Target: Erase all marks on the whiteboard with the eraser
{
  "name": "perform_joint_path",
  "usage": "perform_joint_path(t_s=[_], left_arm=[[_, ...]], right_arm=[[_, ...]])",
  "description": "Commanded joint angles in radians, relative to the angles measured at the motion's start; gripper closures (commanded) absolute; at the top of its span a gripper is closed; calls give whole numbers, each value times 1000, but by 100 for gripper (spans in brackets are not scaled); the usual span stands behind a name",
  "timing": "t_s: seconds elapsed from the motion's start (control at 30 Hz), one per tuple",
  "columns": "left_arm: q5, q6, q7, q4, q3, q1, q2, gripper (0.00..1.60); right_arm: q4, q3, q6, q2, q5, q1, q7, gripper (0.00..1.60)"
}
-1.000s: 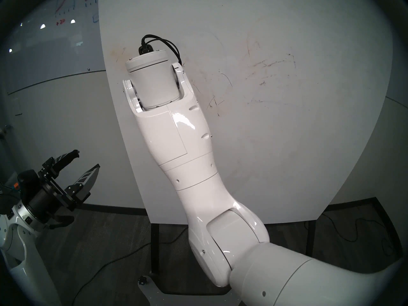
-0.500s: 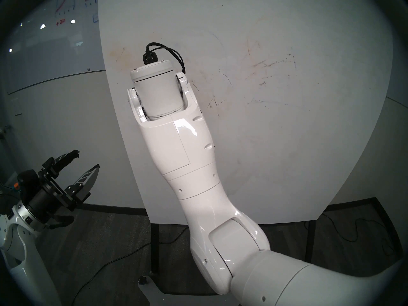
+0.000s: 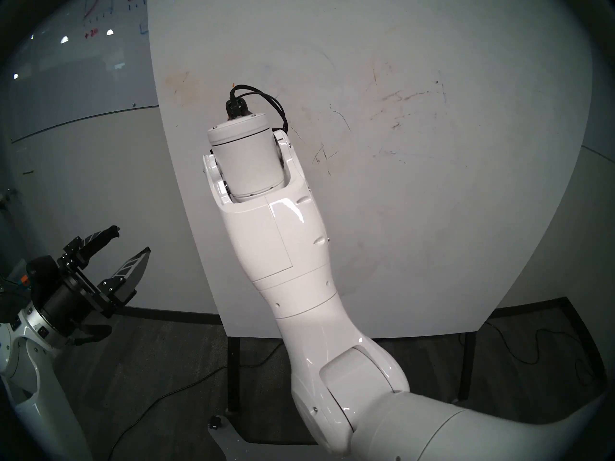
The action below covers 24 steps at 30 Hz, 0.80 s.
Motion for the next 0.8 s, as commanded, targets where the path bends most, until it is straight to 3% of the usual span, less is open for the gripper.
perform_joint_path(t_s=[0.0,0.43,0.77], left_arm=[[-9,2,2,-18,2,1,2,0],[-9,2,2,-18,2,1,2,0],[-9,2,2,-18,2,1,2,0]], right_arm=[[-27,-1,0,0,-14,-21,6,160],[-74,4,0,-17,-31,-47,-4,160],[-87,21,0,-35,-3,-54,-6,160]])
